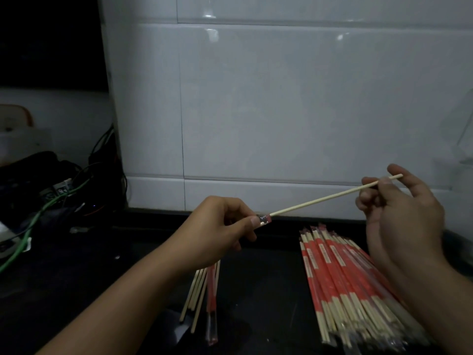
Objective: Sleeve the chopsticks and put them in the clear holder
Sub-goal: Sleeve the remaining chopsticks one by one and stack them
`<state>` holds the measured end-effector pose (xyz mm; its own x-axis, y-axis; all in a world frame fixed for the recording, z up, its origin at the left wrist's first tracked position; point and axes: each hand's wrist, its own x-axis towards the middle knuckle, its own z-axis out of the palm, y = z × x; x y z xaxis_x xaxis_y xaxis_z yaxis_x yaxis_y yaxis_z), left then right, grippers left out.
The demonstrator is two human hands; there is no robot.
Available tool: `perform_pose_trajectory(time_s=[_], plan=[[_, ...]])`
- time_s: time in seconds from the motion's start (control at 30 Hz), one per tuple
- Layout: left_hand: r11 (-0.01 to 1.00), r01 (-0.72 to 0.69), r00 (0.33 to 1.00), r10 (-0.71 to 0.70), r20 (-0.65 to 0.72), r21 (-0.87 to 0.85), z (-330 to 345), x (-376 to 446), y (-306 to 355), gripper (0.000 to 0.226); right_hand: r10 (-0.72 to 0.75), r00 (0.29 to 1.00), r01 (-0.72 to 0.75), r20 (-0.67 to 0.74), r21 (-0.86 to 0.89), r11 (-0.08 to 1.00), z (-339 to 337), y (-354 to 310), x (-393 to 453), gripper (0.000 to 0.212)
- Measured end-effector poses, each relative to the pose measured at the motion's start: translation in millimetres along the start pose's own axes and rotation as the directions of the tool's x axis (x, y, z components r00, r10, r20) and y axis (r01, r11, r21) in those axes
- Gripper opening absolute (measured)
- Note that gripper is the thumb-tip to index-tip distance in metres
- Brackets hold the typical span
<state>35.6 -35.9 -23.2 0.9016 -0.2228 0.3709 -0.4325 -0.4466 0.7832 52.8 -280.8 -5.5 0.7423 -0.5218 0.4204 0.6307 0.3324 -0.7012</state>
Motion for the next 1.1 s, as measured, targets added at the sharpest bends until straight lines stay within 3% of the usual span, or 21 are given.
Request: perform_pose_trajectory(time_s=[0.93,1.0,1.1], plan=[[1.0,-0.005,1.0,0.005,0.011,0.005,4.3,0.8,-1.7,0.01,0.066,0.992,-0.068,0.109,0.014,0.998,5.3,7.7,-10.2,0.025],[1.0,-0.013,1.0,0.013,0.003,-0.002,4.9,2.1,-0.1,0.01,0.063,0.986,-0.053,0.153,-0.068,0.996,6.4,9.1,-12.9,0.022],[1.0,-0.017,1.0,0.017,-0.017,0.0,4.8,1.3,0.7,0.01,0.031,0.948,0.094,0.318,-0.37,0.924,5.8,16.0,-24.3,0.02]])
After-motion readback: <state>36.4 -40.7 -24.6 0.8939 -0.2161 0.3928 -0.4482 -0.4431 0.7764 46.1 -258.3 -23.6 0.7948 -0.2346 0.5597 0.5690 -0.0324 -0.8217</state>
